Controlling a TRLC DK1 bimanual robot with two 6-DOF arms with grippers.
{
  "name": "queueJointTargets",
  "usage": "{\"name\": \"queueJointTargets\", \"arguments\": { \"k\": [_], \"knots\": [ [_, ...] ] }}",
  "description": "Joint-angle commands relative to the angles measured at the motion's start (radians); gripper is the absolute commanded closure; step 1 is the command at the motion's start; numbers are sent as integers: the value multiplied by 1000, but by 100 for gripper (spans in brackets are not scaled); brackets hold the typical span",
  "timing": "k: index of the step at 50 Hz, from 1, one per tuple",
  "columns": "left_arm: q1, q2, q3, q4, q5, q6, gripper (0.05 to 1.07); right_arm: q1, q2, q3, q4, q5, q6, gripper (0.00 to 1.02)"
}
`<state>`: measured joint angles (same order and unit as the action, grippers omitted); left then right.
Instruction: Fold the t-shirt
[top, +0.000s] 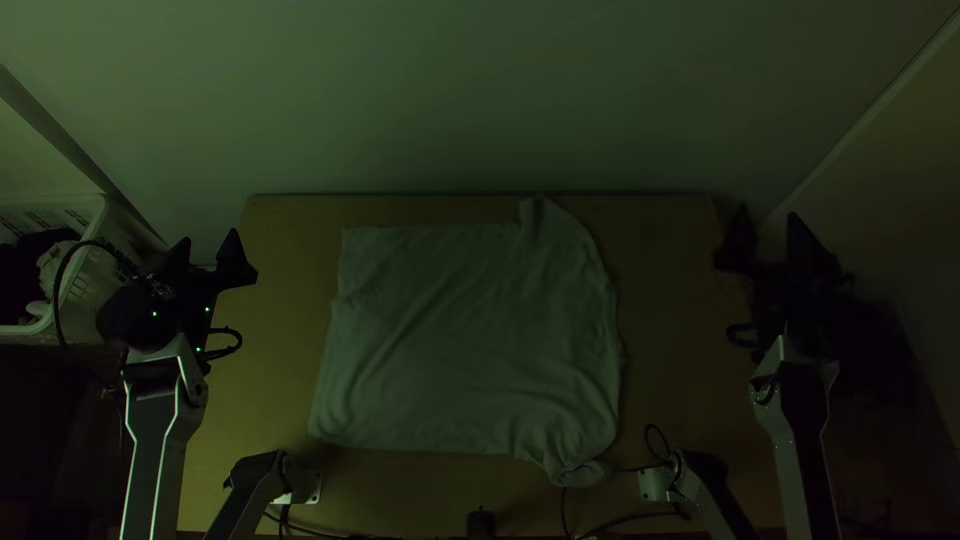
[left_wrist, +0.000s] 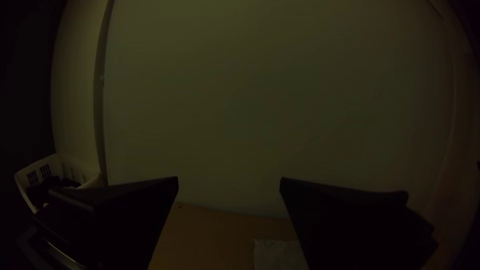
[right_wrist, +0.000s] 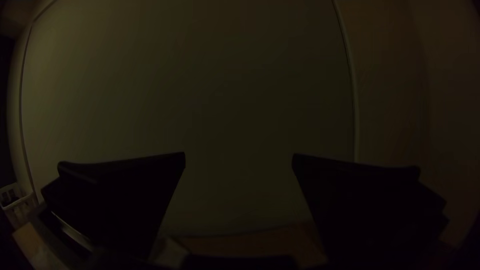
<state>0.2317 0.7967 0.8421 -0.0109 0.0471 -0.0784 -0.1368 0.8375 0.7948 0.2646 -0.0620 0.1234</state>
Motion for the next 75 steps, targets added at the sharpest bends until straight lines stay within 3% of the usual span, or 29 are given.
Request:
{"name": "queueJointTargets", "arguments": {
  "k": [1, 14, 23, 34, 45, 63, 67, 75],
  "knots": [
    [-20, 114, 121, -23, -3, -14, 10, 22, 95, 104, -19, 7, 12, 4],
    [-88, 372, 368, -129, -9, -15, 10, 78, 310, 345, -183, 8, 22, 4],
    [-101, 602, 595, -305, -7, -49, 10, 108, 439, 465, -260, 13, 32, 4],
    [-109, 782, 752, -345, -10, -57, 10, 135, 572, 590, -346, 14, 55, 4],
    [-135, 926, 871, -416, -10, -55, 10, 141, 773, 785, -551, 13, 84, 4],
    [-175, 1182, 1065, -638, -13, -75, 11, 141, 916, 848, -584, 7, 180, 4],
    [-180, 1217, 1071, -644, -13, -75, 17, 143, 946, 886, -636, -2, 196, 4],
    [-187, 1265, 1075, -643, -13, -75, 17, 155, 1012, 931, -693, -7, 197, 4]
  ]
}}
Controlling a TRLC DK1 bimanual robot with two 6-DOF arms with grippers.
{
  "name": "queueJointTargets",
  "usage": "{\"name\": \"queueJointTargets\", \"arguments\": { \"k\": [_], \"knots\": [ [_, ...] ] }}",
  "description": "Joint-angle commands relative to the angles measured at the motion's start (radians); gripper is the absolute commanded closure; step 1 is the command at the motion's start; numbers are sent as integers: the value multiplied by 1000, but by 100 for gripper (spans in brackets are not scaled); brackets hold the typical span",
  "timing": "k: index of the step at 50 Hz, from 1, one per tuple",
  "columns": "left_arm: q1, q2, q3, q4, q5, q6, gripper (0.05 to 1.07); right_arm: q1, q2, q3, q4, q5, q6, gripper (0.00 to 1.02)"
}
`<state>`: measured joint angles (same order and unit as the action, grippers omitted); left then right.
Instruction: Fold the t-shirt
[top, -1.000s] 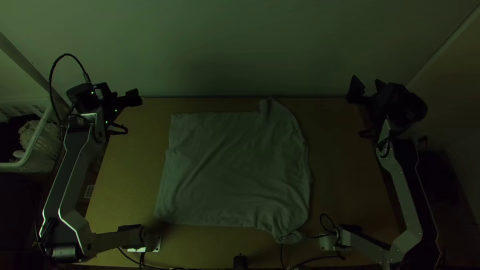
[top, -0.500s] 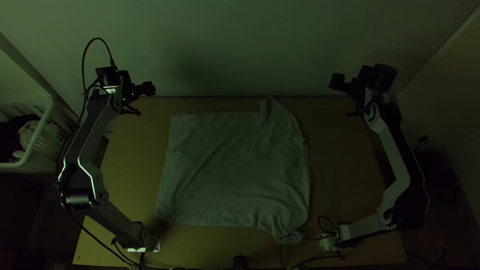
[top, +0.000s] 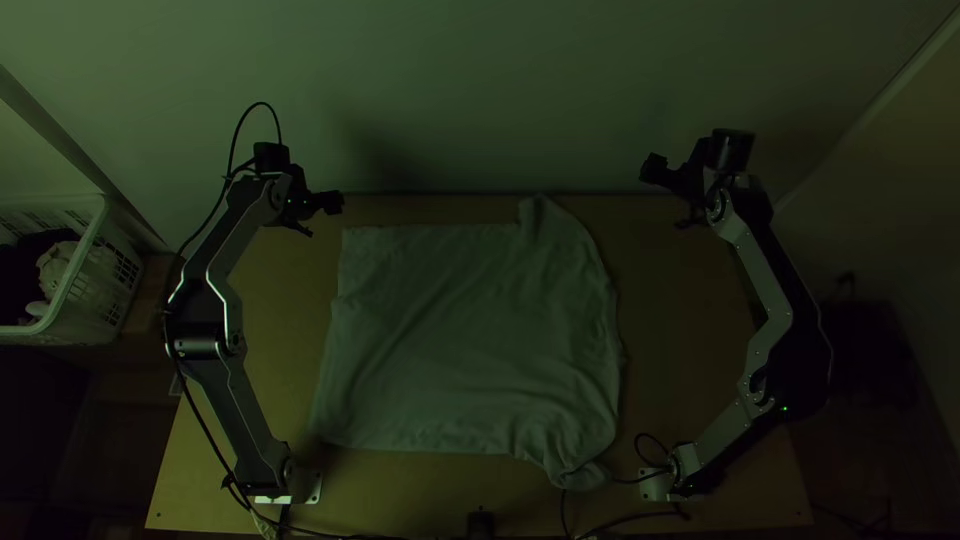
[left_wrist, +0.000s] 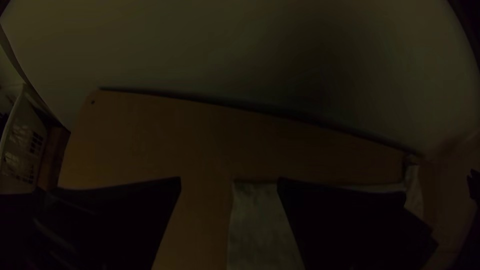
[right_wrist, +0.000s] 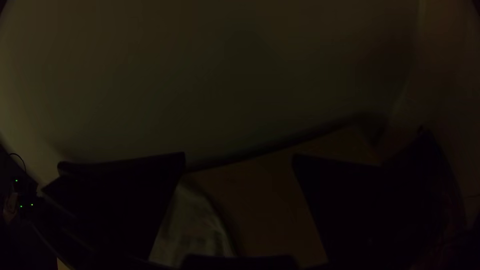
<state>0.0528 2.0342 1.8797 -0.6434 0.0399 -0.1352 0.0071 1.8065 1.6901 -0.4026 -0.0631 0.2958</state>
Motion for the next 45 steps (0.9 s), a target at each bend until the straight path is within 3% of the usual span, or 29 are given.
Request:
{"name": "queueJointTargets", "arguments": {
  "k": [1, 21, 27, 45],
  "knots": [
    [-8, 35, 38, -9, -6, -18, 17, 13, 50, 39, -28, -4, 25, 4],
    [-51, 138, 59, -2, -58, 3, 17, 27, 157, 120, -140, -6, 66, 4],
    [-57, 158, 59, 4, -63, 8, 33, 27, 168, 123, -140, -6, 72, 4],
    [-56, 184, 39, 28, -89, 31, 33, 31, 182, 122, -140, -6, 74, 4]
  ]
}}
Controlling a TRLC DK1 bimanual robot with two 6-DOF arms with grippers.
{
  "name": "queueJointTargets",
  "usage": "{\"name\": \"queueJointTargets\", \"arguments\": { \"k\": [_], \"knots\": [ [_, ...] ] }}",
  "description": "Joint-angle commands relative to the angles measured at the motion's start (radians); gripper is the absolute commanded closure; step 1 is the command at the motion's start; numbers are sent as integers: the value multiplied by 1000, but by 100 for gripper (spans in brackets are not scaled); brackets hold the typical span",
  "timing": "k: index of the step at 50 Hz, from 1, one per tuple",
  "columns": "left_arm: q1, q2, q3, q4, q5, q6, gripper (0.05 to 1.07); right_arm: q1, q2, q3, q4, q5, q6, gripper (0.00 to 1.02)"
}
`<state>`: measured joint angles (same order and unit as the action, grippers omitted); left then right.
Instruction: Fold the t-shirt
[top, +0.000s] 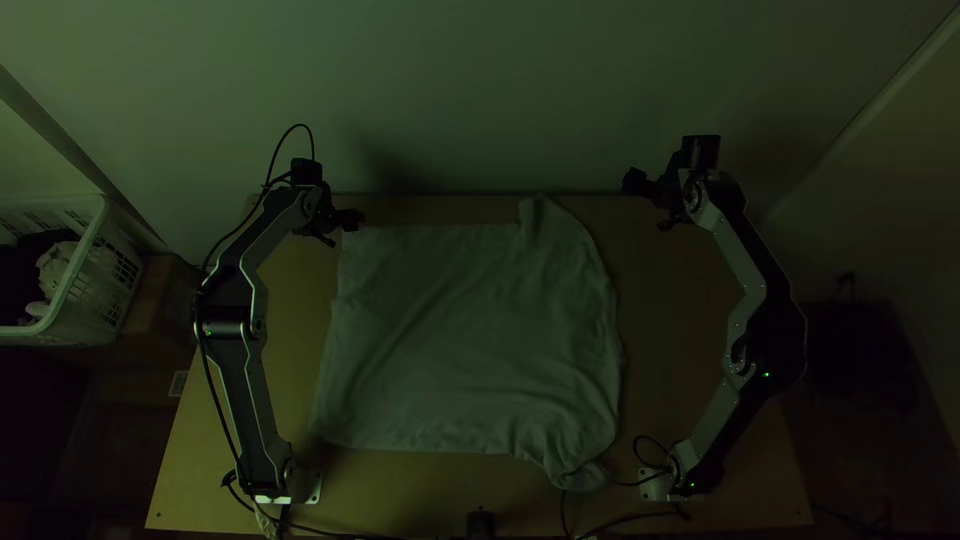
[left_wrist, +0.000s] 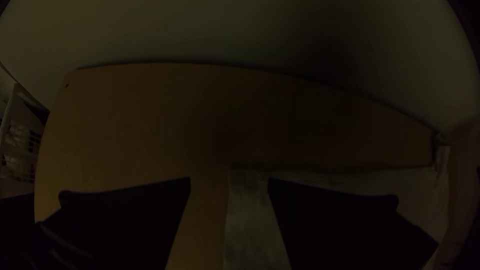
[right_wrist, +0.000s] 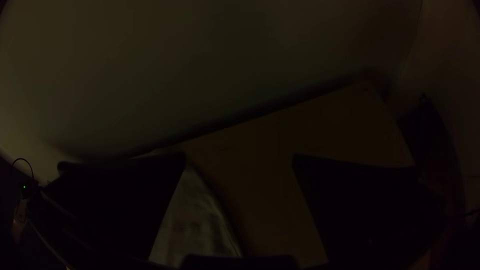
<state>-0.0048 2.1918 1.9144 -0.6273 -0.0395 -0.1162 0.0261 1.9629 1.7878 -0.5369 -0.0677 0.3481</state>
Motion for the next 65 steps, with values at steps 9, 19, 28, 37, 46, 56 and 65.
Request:
{"name": "queueJointTargets", "arguments": {
  "k": [9, 19, 28, 37, 46, 56, 65],
  "knots": [
    [-11, 28, -20, 37, -10, 26, 33, 23, 36, 30, -6, -1, 28, 4],
    [-24, 39, -20, 37, -11, 36, 33, 24, 44, 32, -6, 0, 28, 4],
    [-29, 52, -28, 28, -23, 61, 67, 21, 47, 35, -6, 0, 29, 4],
    [-18, 59, -46, 35, -23, 58, 105, 23, 90, 82, -63, -1, 43, 4],
    [3, 29, -75, 58, -23, 46, 105, 37, 179, 163, -150, -1, 45, 6],
    [20, 3, -75, 51, -23, 46, 105, 58, 231, 202, -206, -1, 46, 23],
    [26, -17, -87, 52, -23, 53, 105, 95, 252, 206, -232, -1, 46, 26]
  ]
}}
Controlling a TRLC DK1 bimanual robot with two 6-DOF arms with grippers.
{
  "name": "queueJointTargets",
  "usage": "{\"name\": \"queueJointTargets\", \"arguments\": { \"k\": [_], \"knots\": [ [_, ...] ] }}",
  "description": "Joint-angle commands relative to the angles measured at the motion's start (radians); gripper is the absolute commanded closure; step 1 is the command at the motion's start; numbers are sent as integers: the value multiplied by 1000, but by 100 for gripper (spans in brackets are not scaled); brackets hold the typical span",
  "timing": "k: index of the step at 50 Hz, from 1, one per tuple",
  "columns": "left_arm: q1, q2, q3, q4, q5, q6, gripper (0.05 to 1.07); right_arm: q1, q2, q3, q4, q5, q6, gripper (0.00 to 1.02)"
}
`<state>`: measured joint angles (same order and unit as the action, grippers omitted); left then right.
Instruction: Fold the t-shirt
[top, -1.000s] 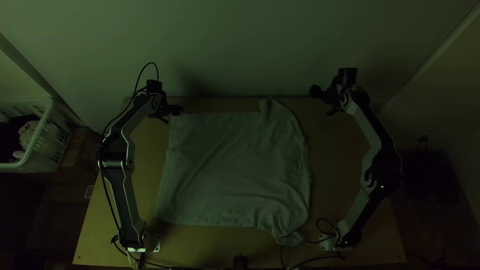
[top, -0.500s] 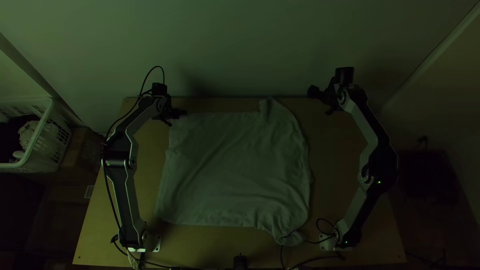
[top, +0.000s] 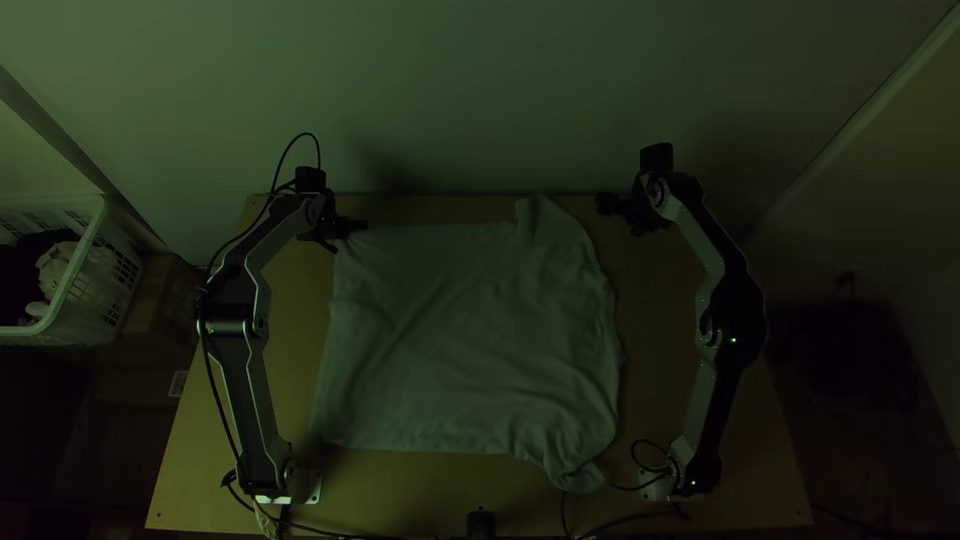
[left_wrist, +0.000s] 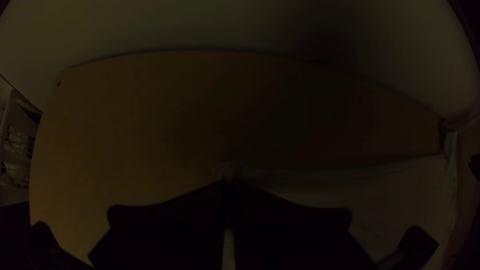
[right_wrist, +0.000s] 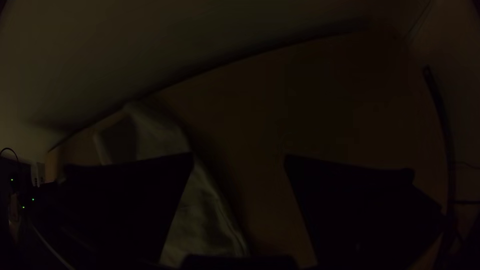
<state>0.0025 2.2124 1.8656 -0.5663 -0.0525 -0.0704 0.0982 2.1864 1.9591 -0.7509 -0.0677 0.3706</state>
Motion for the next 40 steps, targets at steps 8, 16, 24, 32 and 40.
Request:
{"name": "queueJointTargets", "arguments": {
  "k": [8, 16, 24, 32, 40],
  "knots": [
    [14, -54, -56, 0, -4, 7, 105, 58, 64, 64, -18, 0, 22, 46],
    [16, -65, -63, 0, -4, 9, 105, 80, 121, 116, -24, 0, 22, 46],
    [22, -80, -63, 0, -6, 14, 105, 92, 173, 170, -47, 0, 22, 46],
    [22, -106, -66, 0, 10, 21, 105, 104, 211, 208, -82, 0, 22, 46],
    [22, -114, -66, 6, 22, 23, 105, 126, 228, 210, -108, 0, 8, 61]
  ]
}}
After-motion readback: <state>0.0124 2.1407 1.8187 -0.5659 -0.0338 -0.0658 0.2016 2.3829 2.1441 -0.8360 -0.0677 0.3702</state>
